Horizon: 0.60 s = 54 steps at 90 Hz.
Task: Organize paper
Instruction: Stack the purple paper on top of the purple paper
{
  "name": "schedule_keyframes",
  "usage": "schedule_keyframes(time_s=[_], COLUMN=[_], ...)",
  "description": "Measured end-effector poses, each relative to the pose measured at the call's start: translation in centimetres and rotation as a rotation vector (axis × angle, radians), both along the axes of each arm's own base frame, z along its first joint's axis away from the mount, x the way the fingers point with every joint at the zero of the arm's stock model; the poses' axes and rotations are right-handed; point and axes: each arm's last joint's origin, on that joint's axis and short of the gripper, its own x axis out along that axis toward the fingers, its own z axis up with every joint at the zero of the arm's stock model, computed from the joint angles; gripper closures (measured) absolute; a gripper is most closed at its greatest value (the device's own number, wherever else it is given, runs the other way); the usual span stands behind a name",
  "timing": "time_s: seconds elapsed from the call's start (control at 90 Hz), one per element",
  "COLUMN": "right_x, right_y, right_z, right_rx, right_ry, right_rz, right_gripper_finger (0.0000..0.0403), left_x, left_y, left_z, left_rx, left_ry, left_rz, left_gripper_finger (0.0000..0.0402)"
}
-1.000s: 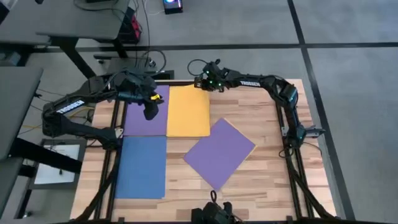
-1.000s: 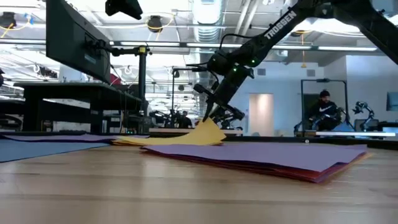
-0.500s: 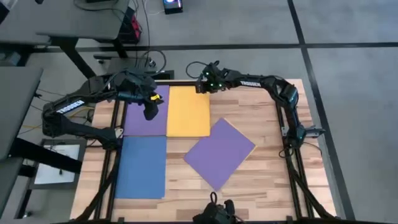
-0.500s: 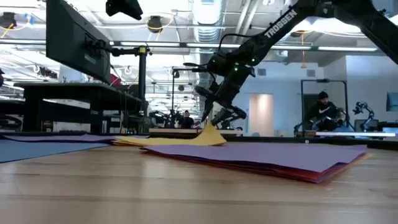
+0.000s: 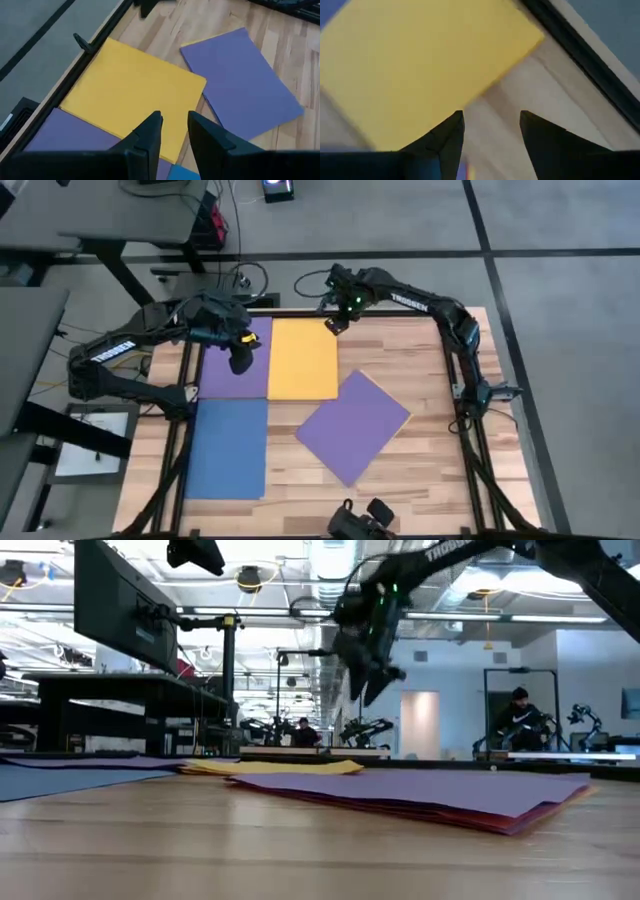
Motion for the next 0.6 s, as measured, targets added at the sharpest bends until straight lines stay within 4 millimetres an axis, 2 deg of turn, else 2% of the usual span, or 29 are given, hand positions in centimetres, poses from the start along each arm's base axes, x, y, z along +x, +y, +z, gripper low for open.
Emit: schedule_keyframes(time_s=[0.2, 0.344, 0.467, 0.6], right_x=[-3.5, -6.8, -9.3, -11.4], right_y=[2.9, 5.3, 7.0, 9.5], right_z=[6.0, 8.3, 7.9, 5.0], right_rx=[-0.008, -0.045, -0.060, -0.043], right_ry=[0.009, -0.038, -0.110, -0.152], right_rz=[0.036, -0.002, -0.069, -0.123], right_gripper_finger=[0.0220, 0.0220, 0.0220, 0.0220], left_x=[0.3, 1.2, 2.4, 4.0], left_y=[0.1, -0.3, -0.8, -1.2], left_z=[-0.9, -2.5, -4.0, -5.6], left_rx=[-0.026, -0.055, -0.075, -0.111], left_ry=[0.005, 0.009, -0.021, -0.046], left_rz=[0.018, 0.012, -0.002, -0.001], left_gripper_finger=[0.0320, 0.0320, 0.0320, 0.0320])
